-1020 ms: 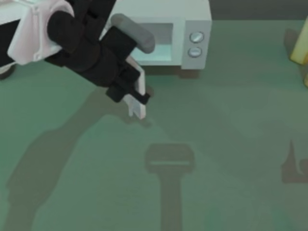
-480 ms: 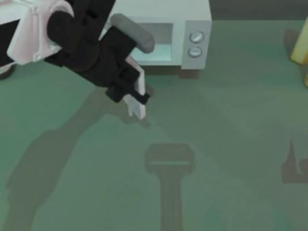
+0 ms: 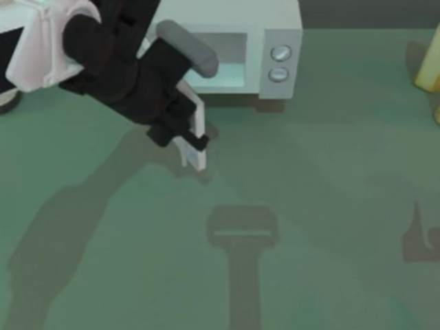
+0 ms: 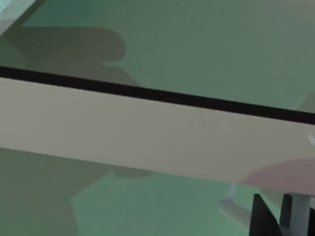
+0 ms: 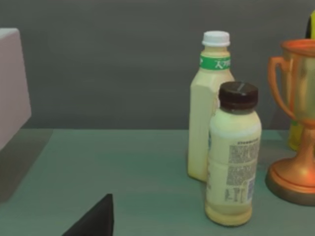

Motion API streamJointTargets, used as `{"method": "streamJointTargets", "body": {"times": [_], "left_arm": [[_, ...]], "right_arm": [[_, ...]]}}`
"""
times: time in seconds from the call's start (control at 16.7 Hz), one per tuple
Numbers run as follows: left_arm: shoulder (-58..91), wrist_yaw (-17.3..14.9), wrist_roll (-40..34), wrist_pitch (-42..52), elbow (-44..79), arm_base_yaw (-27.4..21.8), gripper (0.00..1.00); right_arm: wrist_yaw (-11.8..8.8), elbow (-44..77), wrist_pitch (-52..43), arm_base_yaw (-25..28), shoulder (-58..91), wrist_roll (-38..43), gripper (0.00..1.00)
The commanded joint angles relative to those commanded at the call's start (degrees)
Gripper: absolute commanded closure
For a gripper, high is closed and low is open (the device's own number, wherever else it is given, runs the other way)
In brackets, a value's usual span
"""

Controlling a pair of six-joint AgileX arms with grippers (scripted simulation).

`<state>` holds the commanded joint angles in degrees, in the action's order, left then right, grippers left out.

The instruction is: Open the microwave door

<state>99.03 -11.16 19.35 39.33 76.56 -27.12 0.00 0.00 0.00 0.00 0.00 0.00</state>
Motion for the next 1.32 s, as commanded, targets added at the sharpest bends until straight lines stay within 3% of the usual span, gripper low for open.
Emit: {"method": "streamJointTargets", "body": {"times": [0.36, 1.32], "left_arm": [[-1.59, -3.75, 7.81, 1.55, -1.38, 3.26, 1.00], [-1.59, -3.81, 7.93, 1.60, -1.43, 3.32, 1.00]], "right_arm": [[0.00, 0.00, 0.00, 0.00, 0.00, 0.00, 0.00], [0.00, 0.00, 0.00, 0.00, 0.00, 0.00, 0.00]]}}
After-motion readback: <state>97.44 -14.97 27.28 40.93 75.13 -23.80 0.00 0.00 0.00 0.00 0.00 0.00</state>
